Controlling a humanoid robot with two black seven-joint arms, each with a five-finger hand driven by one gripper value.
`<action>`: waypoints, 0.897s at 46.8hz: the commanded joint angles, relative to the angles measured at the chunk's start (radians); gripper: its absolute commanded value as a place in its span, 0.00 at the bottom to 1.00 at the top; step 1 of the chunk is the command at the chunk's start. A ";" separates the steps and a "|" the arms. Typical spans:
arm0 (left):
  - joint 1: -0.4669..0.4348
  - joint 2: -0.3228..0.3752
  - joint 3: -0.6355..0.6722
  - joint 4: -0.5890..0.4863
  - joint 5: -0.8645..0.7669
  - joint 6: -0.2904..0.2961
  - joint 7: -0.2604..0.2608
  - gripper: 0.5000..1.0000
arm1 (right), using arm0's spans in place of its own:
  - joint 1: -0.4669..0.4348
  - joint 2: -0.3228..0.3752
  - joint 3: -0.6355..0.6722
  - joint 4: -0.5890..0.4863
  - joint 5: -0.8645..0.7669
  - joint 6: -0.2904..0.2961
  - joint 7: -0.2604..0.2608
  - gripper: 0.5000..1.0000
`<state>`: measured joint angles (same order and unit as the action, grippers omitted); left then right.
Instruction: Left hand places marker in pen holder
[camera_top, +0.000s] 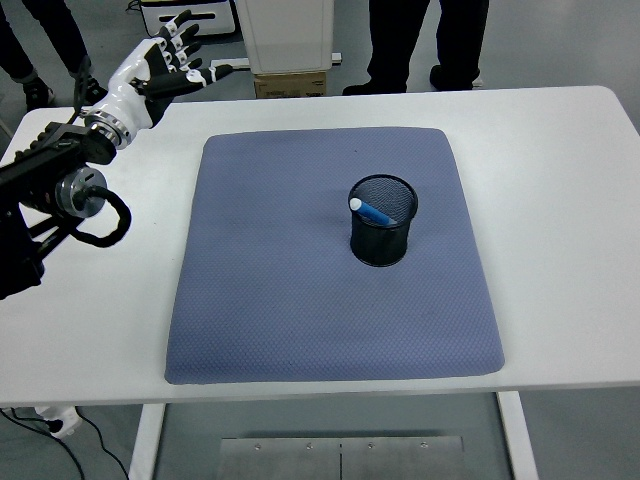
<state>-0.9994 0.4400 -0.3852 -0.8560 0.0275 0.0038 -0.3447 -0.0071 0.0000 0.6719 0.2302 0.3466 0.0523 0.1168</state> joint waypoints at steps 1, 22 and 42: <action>0.070 -0.003 -0.083 0.000 -0.029 -0.021 0.001 1.00 | -0.001 0.000 0.000 0.000 0.000 0.000 0.000 1.00; 0.235 0.011 -0.235 0.048 -0.078 -0.105 0.001 1.00 | -0.001 0.000 0.000 0.000 0.000 0.000 0.000 1.00; 0.295 0.019 -0.250 0.051 -0.093 -0.105 0.000 1.00 | 0.003 0.000 0.002 0.005 -0.001 0.001 -0.002 1.00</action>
<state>-0.7064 0.4583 -0.6311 -0.8051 -0.0654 -0.1016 -0.3450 -0.0044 0.0000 0.6712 0.2350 0.3455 0.0557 0.1137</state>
